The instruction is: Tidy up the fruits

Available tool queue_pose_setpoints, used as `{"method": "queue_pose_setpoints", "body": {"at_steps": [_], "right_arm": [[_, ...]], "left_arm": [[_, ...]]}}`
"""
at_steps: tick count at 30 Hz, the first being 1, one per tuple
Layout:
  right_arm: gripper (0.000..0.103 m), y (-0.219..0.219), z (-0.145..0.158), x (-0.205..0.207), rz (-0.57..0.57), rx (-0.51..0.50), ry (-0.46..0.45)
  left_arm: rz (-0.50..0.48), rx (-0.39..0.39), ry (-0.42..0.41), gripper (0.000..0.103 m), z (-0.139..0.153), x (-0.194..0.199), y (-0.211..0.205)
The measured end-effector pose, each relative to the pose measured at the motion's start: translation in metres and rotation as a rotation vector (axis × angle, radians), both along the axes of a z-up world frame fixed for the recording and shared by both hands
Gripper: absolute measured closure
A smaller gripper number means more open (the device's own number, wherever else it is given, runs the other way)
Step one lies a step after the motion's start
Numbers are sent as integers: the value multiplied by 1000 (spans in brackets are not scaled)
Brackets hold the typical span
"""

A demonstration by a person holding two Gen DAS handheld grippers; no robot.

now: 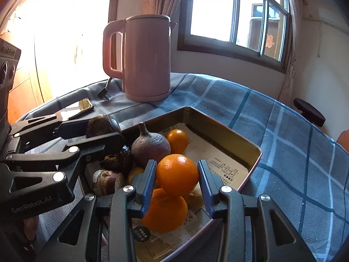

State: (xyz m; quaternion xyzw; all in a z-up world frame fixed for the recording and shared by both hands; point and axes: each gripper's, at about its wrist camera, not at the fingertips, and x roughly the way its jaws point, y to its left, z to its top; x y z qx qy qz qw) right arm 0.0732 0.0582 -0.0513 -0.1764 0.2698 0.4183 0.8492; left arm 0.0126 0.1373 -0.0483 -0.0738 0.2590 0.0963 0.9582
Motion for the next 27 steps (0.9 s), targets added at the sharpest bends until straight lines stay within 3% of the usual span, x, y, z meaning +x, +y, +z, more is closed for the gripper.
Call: {"method": "queue_pose_setpoints", "body": {"at_steps": [2, 4, 7, 15, 21, 27], "right_arm": [[47, 0, 1, -1, -6, 1, -14], [37, -2, 2, -4, -10, 9, -29], [37, -5, 5, -7, -20, 22, -49], [37, -41, 19, -13, -131, 102, -113], [37, -66, 28, -15, -203, 153, -158], [35, -78, 30, -18, -234, 175, -181]], "left_arm": [[1, 7, -1, 59, 0, 0, -1], [7, 14, -11, 49, 1, -2, -2], [27, 18, -31, 38, 3, -7, -1], [49, 28, -90, 28, 14, -19, -2], [44, 43, -113, 28, 22, -23, -11], [45, 61, -125, 18, 26, -27, -20]]}}
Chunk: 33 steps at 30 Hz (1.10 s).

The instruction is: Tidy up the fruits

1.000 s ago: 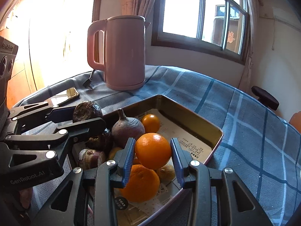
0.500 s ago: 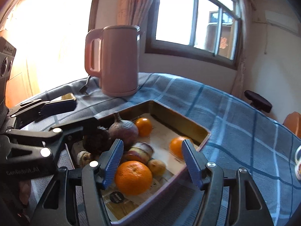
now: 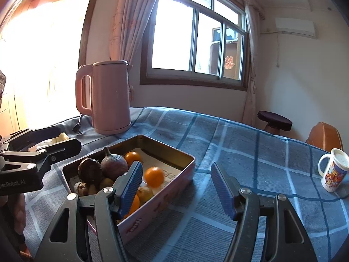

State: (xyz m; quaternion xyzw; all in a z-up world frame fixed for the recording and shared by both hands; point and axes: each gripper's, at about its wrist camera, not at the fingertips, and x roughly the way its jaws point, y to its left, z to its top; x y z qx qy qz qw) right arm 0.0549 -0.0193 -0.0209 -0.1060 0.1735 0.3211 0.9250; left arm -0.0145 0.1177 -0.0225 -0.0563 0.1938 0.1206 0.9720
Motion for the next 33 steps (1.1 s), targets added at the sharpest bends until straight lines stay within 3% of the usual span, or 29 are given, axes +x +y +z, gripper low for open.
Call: {"method": "queue_pose_setpoints", "body": {"at_steps": [3, 24, 33], "right_arm": [[31, -5, 0, -2, -9, 10, -10], [31, -14, -2, -1, -22, 34, -18], [30, -14, -2, -2, -22, 45, -18]], "left_arm": [[-2, 6, 1, 16, -1, 0, -3], [-9, 19, 5, 13, -2, 0, -10], [-13, 40, 2, 6, -3, 0, -13]]}}
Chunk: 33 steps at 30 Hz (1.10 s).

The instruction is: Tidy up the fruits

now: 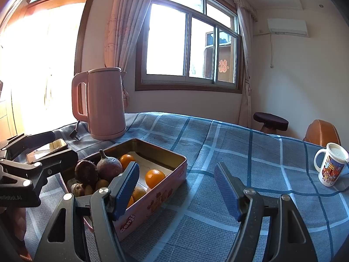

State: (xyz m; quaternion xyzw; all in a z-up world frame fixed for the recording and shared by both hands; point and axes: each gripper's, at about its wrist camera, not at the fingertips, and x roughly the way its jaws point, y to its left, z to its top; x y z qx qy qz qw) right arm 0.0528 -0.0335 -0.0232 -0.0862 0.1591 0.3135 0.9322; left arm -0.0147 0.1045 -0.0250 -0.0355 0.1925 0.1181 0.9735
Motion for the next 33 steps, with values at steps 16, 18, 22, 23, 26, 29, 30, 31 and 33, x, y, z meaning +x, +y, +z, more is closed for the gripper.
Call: {"method": "queue_pose_setpoints", "body": {"at_steps": [16, 18, 22, 23, 26, 29, 30, 31, 33], "right_arm": [[30, -9, 1, 1, -14, 28, -9], [30, -9, 0, 1, -14, 26, -12], [30, -10, 0, 2, -12, 26, -11], [30, -10, 0, 2, -11, 26, -10], [30, -10, 0, 2, -8, 24, -9], [30, -9, 0, 1, -5, 20, -10], [30, -9, 0, 1, -4, 19, -10], [30, -10, 0, 0, -3, 19, -11], [30, -11, 0, -1, -3, 16, -13]], "left_arm": [[7, 4, -7, 0, 6, -1, -3], [12, 6, -9, 0, 6, -1, -4], [15, 14, -9, 0, 7, -1, -4], [16, 18, -9, 0, 7, -1, -5], [16, 18, -9, 0, 7, 0, -4], [24, 33, -14, 0, 8, 1, -5], [24, 35, -14, 0, 8, 1, -5], [22, 35, -13, 0, 8, 1, -5], [19, 41, -14, 0, 8, 2, -6]]}}
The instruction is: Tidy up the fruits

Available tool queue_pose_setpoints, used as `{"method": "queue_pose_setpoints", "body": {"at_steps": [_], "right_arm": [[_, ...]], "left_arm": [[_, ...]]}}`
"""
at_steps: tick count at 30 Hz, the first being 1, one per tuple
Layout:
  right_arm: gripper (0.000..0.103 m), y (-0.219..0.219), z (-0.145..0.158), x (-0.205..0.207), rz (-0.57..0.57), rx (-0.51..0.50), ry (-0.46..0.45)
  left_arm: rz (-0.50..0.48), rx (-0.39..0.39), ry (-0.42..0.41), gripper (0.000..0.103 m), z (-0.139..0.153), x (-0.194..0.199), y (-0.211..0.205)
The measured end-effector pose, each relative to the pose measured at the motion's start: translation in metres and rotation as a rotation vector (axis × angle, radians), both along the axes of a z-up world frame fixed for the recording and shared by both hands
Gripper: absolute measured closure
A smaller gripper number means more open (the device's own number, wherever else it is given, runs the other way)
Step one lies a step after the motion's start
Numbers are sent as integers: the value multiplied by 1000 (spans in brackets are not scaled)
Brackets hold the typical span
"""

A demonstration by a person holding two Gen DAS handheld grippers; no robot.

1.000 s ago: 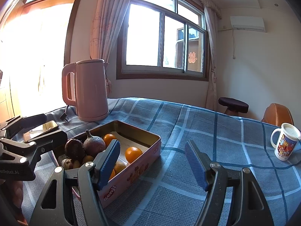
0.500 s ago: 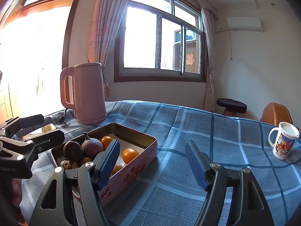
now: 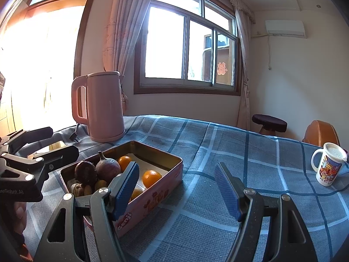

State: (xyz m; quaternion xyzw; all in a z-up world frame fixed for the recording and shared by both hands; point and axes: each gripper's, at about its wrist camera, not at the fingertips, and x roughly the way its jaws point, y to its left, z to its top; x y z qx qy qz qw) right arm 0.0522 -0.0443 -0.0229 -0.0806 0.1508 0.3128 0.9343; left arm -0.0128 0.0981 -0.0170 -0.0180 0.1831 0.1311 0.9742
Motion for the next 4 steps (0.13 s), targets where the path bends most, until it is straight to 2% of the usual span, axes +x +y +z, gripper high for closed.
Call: {"method": "queue_pose_setpoints", "body": {"at_steps": [4], "right_arm": [[30, -7, 1, -1, -7, -5, -2]], "left_arm": [[-16, 1, 0, 0, 1, 1, -5]]}}
